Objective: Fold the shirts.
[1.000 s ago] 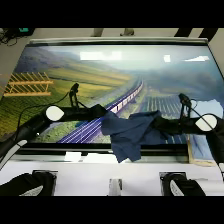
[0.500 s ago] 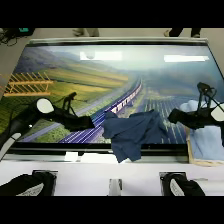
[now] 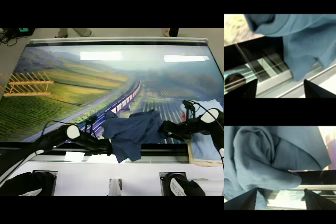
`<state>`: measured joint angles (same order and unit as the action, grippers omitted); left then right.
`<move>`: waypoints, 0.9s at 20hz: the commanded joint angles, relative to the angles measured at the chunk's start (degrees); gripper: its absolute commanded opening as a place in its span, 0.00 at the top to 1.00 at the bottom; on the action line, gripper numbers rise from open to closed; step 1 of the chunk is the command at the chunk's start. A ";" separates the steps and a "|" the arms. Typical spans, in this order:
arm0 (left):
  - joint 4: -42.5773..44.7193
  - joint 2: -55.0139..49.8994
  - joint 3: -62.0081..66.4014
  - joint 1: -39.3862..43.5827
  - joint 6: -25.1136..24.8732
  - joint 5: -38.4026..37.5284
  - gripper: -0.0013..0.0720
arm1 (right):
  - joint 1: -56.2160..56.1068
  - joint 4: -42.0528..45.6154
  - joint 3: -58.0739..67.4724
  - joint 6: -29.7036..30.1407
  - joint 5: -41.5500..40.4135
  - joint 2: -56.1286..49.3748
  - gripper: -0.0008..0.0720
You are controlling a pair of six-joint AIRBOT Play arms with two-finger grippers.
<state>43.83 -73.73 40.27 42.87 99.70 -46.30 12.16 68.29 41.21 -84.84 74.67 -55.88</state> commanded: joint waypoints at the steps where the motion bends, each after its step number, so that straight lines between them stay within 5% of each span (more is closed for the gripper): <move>1: -4.04 -3.65 -0.57 4.33 1.92 8.02 0.00 | 0.13 0.28 -0.44 0.66 2.03 -0.31 0.13; 8: -7.93 -4.74 -0.44 6.19 1.62 17.79 0.05 | 0.13 9.40 -0.44 -2.01 1.73 -0.31 0.11; 9: -7.91 -4.79 -0.44 6.19 2.14 19.87 0.18 | 0.13 9.38 -0.44 -2.38 0.79 -0.31 0.11; 10: -7.91 -5.03 -0.44 6.19 4.57 21.66 0.22 | 0.13 9.40 -0.44 -3.39 -0.28 -0.31 0.11; 15: -7.89 -5.42 -0.44 6.19 6.23 22.36 0.94 | 0.13 11.19 -0.46 -8.24 -6.16 -0.74 0.11; 18: -7.87 -4.81 -0.44 6.19 5.79 21.64 0.94 | 0.13 10.71 -0.46 -9.49 -8.70 -4.70 0.13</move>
<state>36.49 -78.96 39.77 49.01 105.27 -24.58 12.29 78.63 40.77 -92.33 69.06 -58.06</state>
